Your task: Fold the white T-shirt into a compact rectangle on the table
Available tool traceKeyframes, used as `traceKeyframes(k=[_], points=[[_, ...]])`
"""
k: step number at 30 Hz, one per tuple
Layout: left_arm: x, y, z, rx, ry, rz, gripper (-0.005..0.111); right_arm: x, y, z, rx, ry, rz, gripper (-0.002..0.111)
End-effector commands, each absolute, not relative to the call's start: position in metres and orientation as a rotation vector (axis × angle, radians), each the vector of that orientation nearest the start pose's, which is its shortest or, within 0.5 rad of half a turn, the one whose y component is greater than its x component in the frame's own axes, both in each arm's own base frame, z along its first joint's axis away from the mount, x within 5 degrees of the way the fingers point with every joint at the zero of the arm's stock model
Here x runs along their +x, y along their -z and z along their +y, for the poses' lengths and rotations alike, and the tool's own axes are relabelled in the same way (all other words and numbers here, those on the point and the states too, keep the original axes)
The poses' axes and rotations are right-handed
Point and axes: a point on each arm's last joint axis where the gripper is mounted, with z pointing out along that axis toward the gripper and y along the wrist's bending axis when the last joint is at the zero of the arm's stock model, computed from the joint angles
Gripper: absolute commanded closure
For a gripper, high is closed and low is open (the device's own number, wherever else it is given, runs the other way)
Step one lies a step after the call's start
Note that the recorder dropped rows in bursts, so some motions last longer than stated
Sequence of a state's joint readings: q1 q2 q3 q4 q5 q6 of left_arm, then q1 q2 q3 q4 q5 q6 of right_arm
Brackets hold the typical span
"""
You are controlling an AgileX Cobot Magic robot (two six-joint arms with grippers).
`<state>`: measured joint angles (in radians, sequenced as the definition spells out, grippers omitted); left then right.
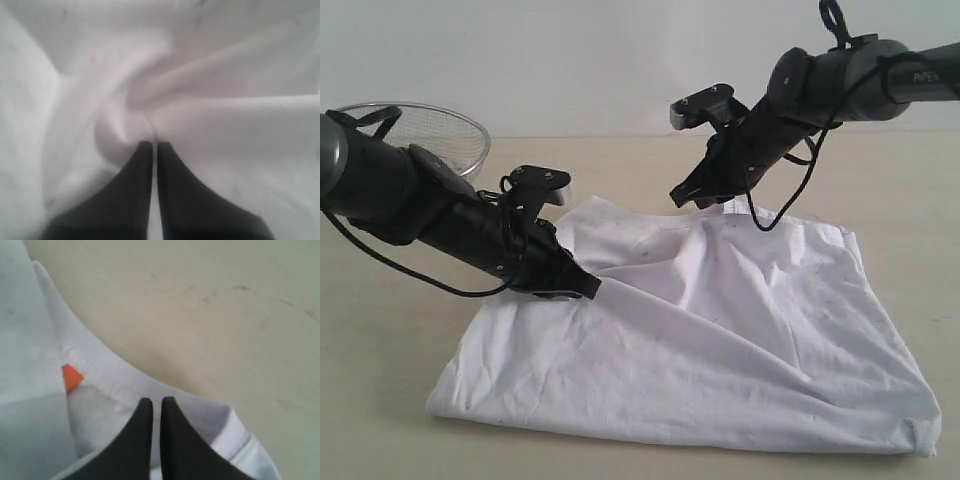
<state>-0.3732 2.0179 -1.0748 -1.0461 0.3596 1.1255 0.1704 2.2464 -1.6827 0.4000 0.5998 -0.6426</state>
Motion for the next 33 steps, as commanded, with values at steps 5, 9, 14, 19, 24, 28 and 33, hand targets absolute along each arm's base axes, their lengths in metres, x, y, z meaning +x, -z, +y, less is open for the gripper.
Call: traceKeyframes(k=[5, 9, 14, 19, 24, 28, 33], points=[[0.358, -0.164, -0.137, 0.682, 0.345, 2.349, 0.102, 0.437, -0.221, 0.098, -0.751, -0.305, 2.66, 0.108], [0.375, -0.178, -0.114, 0.616, 0.324, 2.323, 0.102, 0.415, -0.218, 0.096, -0.81, -0.371, 2.815, 0.108], [0.398, -0.196, -0.098, 0.605, 0.414, 2.301, 0.102, 0.393, -0.188, 0.095, -0.745, -0.455, 2.968, 0.109], [0.431, -0.2, -0.083, 0.578, 0.616, 2.31, 0.102, 0.369, -0.144, 0.09, -0.618, -0.45, 3.064, 0.109], [0.462, -0.184, -0.075, 0.471, 0.919, 2.34, 0.102, 0.35, -0.115, 0.086, -0.533, -0.435, 3.09, 0.109], [0.482, -0.161, -0.078, 0.502, 1.028, 2.368, 0.102, 0.342, -0.106, 0.083, -0.526, -0.425, 3.108, 0.109], [0.497, -0.136, -0.081, 0.483, 1.065, 2.437, 0.102, 0.342, -0.105, 0.083, -0.534, -0.422, 3.102, 0.109]])
